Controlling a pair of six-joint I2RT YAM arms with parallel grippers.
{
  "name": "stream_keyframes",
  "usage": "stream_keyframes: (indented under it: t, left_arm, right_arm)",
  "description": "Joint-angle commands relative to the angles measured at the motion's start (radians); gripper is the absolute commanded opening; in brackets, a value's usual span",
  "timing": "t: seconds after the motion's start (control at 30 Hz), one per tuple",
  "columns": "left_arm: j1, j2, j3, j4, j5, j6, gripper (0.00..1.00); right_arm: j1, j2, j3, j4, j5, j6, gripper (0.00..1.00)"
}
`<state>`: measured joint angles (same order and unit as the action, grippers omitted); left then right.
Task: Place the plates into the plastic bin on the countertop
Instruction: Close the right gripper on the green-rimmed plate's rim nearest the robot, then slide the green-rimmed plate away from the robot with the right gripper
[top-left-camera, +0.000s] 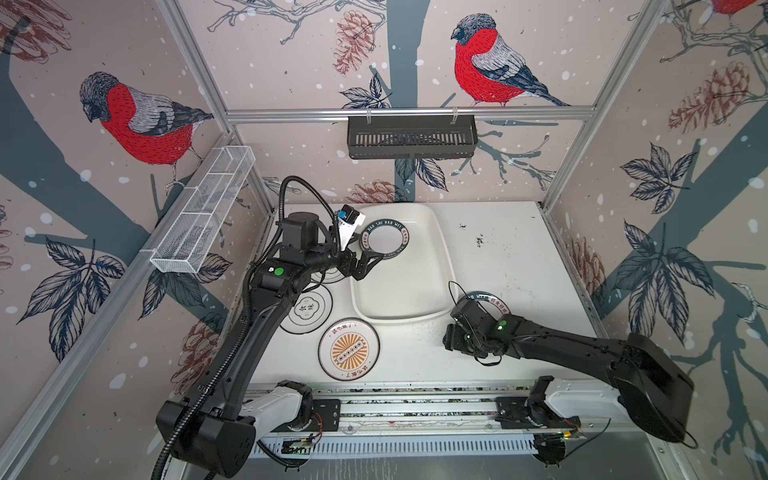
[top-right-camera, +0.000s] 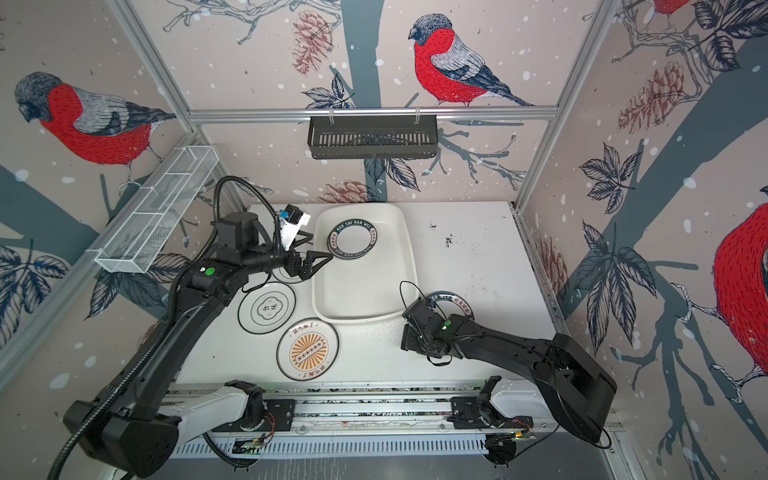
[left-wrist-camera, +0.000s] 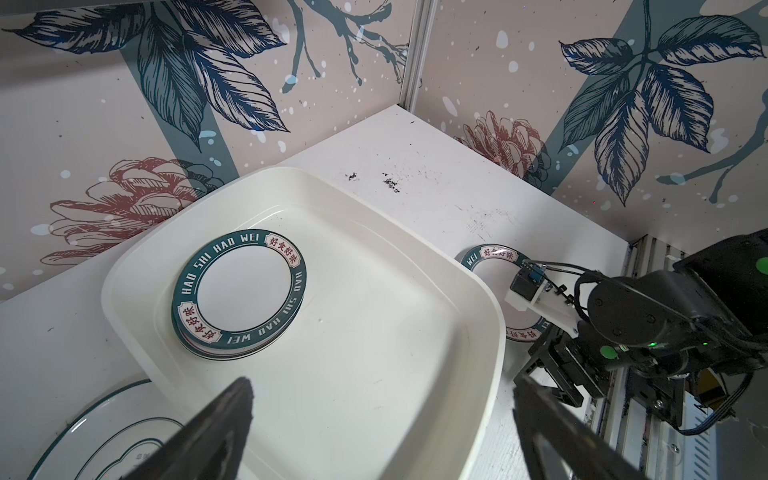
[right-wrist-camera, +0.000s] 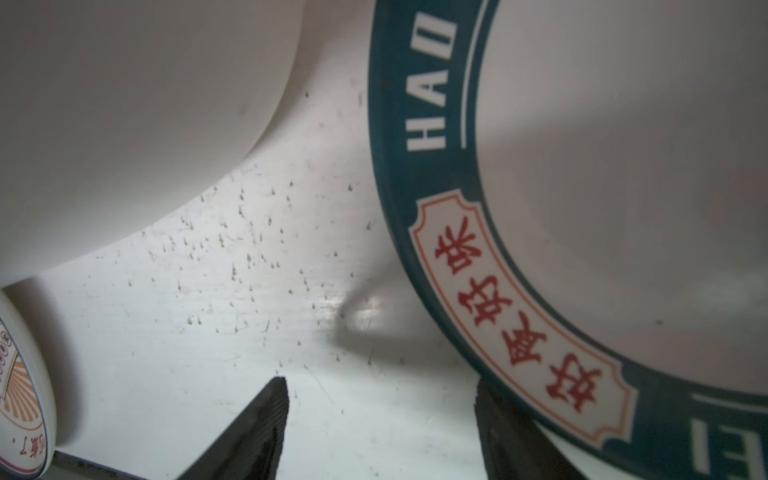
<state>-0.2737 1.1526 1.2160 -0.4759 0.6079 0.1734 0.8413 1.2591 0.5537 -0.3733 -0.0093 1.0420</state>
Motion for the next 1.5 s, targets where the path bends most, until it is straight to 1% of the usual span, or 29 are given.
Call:
stream_keyframes:
  t: [0.0,0.17,0.33,0.87,1.07,1.2,1.33,1.47]
  left_arm:
    - [-0.002,0.004,0.004,0.032,0.021,0.005,0.97]
    - [-0.002,0.009,0.014,0.036,0.023,0.003,0.97]
    - [-0.001,0.01,0.012,0.04,0.025,0.002,0.97]
    - [-0.001,0.004,0.008,0.043,0.021,-0.004,0.97]
    - [-0.001,0.005,0.007,0.044,0.019,-0.002,0.97]
    - [-0.002,0.007,0.007,0.042,0.017,0.0,0.97]
    - [-0.002,0.009,0.006,0.04,0.015,0.003,0.97]
    - [-0.002,0.015,0.006,0.045,0.014,0.005,0.97]
  right_arm:
    - [-0.042,-0.002,-0.003,-0.031,0.026,-0.043,0.74]
    - [-0.114,0.0,0.006,-0.012,0.024,-0.084,0.74]
    - [-0.186,0.036,0.026,0.014,0.042,-0.127,0.74]
    - [-0.36,0.205,0.124,0.142,0.011,-0.245,0.75]
    - [-0.389,0.263,0.173,0.169,-0.012,-0.278,0.76]
    - [-0.395,0.271,0.19,0.169,-0.038,-0.29,0.77]
    - [-0.396,0.239,0.179,0.156,-0.056,-0.295,0.78]
    - [-0.402,0.184,0.149,0.125,-0.043,-0.294,0.78]
